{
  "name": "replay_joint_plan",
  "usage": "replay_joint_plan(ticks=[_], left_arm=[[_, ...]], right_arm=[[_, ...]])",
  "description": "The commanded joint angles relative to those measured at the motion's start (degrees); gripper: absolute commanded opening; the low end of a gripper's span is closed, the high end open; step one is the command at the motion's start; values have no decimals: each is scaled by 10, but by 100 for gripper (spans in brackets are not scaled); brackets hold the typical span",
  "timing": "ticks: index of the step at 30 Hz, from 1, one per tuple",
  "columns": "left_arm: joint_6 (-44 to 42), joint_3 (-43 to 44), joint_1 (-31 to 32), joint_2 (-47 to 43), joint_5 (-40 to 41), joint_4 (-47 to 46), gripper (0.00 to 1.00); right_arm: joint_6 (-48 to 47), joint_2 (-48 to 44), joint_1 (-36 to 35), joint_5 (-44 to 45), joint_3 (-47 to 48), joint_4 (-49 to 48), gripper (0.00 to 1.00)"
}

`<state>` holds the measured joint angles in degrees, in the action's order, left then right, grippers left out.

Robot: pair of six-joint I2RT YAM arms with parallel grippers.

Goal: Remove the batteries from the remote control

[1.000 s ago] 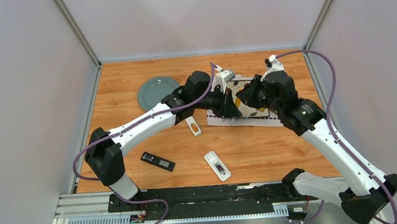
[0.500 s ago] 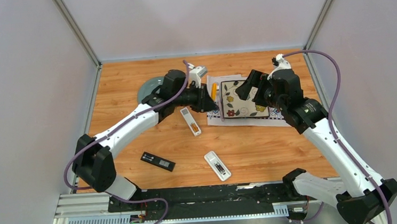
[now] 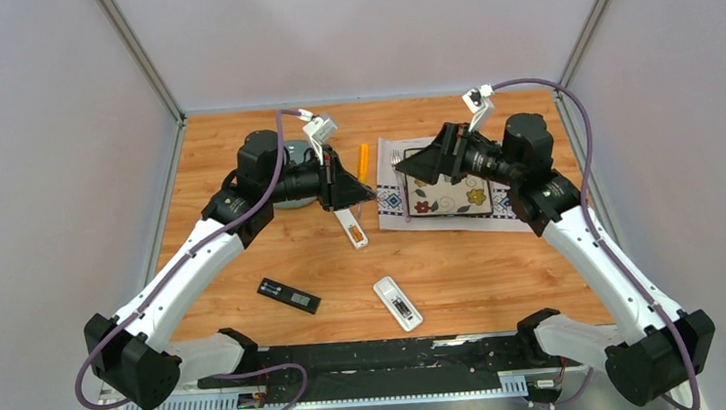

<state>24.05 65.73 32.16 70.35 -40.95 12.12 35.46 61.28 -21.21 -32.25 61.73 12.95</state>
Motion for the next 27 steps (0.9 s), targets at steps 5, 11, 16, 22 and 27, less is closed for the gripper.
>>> replay_joint_plan(ticks=[5,11,16,22,27], left_arm=[[16,-8,4,-27,-160,-103,0],[11,-3,22,-26,-178,-109,0],[0,4,32,-24,-182,-93,0],[-21,11,38,-22,-183,-64,0],[-31,14,40,-23,-179,-40,17]], right_arm=[[77,34,-43,-179,4,-237,100],[110,50,-60,-202,18,-304,93],[110,66,-77,-209,25,-314,69],[151,72,-77,-211,17,-360,33],[157,76,-76,-216,15,-366,0]])
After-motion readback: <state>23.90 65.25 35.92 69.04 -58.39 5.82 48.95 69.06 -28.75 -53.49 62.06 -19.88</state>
